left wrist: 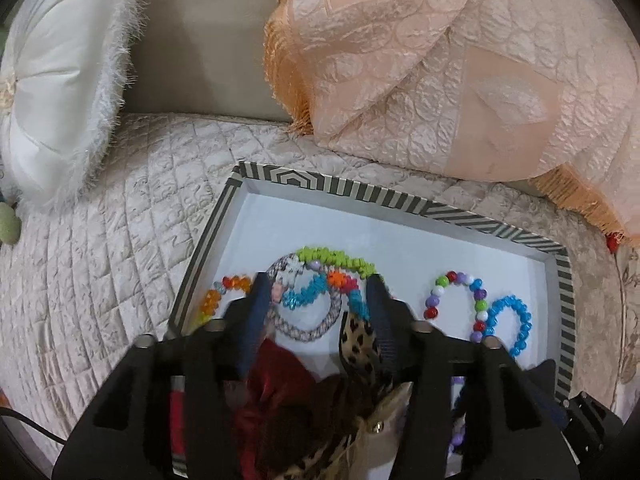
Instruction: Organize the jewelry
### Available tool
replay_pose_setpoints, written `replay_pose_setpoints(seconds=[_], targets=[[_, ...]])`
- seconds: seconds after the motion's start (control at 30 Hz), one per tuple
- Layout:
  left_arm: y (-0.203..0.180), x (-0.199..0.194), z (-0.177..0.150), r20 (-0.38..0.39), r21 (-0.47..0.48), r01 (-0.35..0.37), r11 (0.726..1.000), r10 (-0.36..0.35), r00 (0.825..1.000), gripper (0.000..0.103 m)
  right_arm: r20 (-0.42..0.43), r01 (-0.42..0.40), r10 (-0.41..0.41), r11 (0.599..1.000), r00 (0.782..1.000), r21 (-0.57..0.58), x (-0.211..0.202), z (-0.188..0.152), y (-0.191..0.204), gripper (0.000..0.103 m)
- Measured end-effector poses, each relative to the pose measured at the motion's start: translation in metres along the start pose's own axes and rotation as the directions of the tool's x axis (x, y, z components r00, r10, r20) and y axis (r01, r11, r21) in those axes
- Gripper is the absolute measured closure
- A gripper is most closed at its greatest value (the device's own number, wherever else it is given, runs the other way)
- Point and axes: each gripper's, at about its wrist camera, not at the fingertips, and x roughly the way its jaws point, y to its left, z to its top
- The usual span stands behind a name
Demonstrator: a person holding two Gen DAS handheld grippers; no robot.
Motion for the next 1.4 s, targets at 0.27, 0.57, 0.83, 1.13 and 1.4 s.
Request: replay_pose_setpoints(seconds=[0.27,0.57,0.83,1.13,1.4], targets=[[0.002,-0.036,-0.027,0.035,0.023,-0.005,1.000,0.004,0.999,0.051,0.040,0.028,-0.028,0.999,0.999,0.017,-0.035,-0.017,0.009,0.070],[0.008,-0.086,-0.073,0.115,0.035,-0.045,0.998,0.041,0.993,0.051,0.067,0.065,-0.071,0.995,0.995,0.077,-0.062,-0.034,0.025,0.067],[0.019,-0.124,-0.113,0.167,0.021,-0.067,0.998,0.062,0.984,0.051,0.094,0.078,-0.087,0.992,0.992,0.099,-0.082,-0.052,0.042,0.063],[0.020,-0.154,-0.144,0.205,0.014,-0.060,0.998,0.056,0.977,0.051,0.142,0.129,-0.141,0.988,0.980,0.091,-0.104,-0.063,0.057,0.061],[0.017,-0.169,-0.151,0.234,0.013,-0.065,0.998,0.060,0.970,0.051,0.158,0.171,-0.183,0.982,0.970,0.085,-0.114,-0.068,0.063,0.061]])
